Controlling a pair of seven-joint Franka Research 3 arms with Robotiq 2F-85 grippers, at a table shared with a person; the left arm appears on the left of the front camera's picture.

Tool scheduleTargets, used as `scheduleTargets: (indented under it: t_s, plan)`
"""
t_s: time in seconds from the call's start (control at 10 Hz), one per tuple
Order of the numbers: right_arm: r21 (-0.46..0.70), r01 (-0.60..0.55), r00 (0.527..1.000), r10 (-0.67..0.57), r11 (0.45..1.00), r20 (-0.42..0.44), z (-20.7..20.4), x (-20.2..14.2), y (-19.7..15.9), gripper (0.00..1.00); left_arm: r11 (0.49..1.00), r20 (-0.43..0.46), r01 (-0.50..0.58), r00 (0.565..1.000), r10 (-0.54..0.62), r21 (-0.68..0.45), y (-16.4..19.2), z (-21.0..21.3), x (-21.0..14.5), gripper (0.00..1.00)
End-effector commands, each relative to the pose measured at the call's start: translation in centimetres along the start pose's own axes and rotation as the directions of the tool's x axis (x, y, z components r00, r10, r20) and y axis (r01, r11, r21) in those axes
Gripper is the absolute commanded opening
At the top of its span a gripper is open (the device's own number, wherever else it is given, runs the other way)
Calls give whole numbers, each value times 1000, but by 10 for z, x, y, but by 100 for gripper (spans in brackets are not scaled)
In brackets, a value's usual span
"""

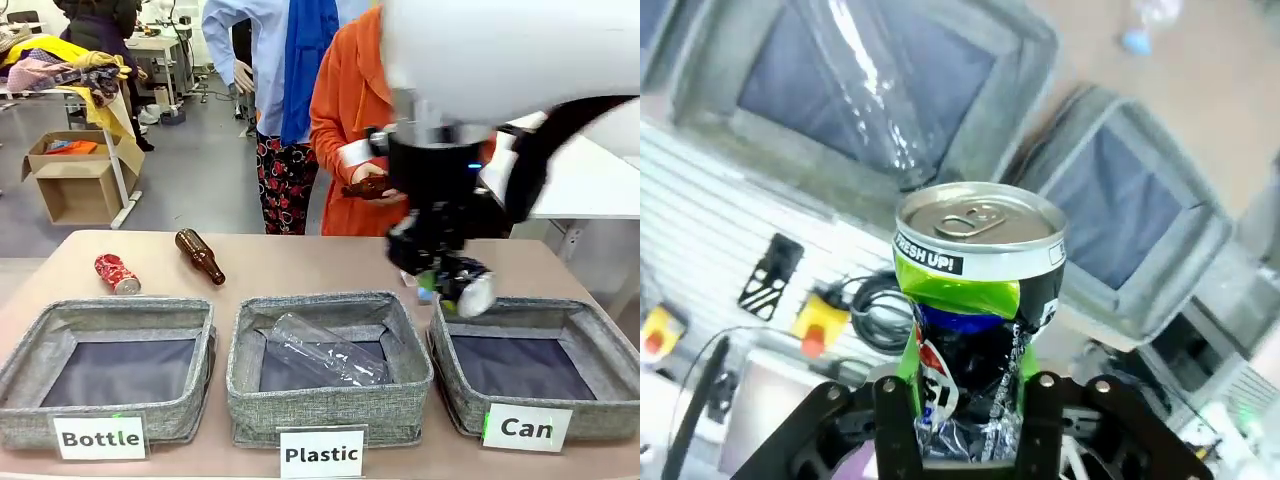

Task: Sort the can waste into the basket.
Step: Pick up the can waste from the table and place it in the right Fabric basket.

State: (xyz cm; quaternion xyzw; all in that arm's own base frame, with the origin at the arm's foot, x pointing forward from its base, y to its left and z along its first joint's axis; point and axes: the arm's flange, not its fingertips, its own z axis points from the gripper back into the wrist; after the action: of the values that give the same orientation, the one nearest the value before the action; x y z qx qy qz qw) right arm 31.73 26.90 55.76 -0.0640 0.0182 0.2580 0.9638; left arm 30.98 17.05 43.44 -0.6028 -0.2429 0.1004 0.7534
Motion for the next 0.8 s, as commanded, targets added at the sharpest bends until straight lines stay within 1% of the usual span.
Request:
scheduleTargets:
  t_s: [0.0, 0.1, 0.2, 0.3, 0.4, 0.5, 0.6, 0.7]
  plan:
    - [210, 112, 989, -129, 971, 67, -14, -23, -74, 0, 1000, -9, 14, 1000, -14, -4, -1, 1, -2, 100]
    - [318, 175, 975, -208, 932, 73, -21, -34, -114, 0, 1000, -9, 14, 1000, -14, -4, -1, 1, -2, 100]
    - [390, 224, 957, -277, 893, 85, -31, -47, -161, 0, 1000, -9, 14, 1000, -14, -4, -1, 1, -2, 100]
    - [443, 337, 908, -412, 831, 81, -45, -53, -196, 0, 1000, -9, 14, 1000, -14, -4, -1, 1, -2, 100]
    - [439, 361, 899, -433, 823, 73, -64, -57, -225, 0, 1000, -9, 14, 1000, -14, -4, -1, 1, -2, 100]
    - [373, 314, 926, -368, 873, 81, -83, -60, -240, 0, 1000, -9, 14, 1000, -14, -4, -1, 1, -2, 100]
    - [274, 207, 965, -242, 939, 100, -101, -62, -253, 0, 1000, -9, 14, 1000, -14, -4, -1, 1, -2, 100]
    - [232, 58, 983, -96, 971, 155, -113, -61, -266, 0, 1000, -9, 14, 1000, -14, -4, -1, 1, -2, 100]
